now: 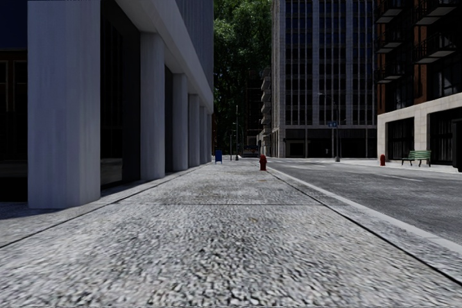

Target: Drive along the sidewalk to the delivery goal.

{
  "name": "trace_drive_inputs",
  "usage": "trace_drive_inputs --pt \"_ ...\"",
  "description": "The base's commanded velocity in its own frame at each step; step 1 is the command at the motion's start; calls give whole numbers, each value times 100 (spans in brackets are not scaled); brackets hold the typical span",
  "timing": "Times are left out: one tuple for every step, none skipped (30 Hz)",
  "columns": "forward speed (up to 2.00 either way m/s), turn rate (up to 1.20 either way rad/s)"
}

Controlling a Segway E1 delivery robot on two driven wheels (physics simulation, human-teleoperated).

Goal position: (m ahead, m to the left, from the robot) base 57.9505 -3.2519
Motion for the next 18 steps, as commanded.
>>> trace_drive_inputs --pt "200 0" --pt "200 0" --pt "200 0" --pt "200 0" --pt "200 0" --pt "200 0" --pt "200 0" --pt "200 0" --pt "200 0" --pt "200 0" --pt "200 0" --pt "200 0" --pt "200 0" --pt "200 0" --pt "200 0" --pt "200 0" --pt "200 0" --pt "200 0"
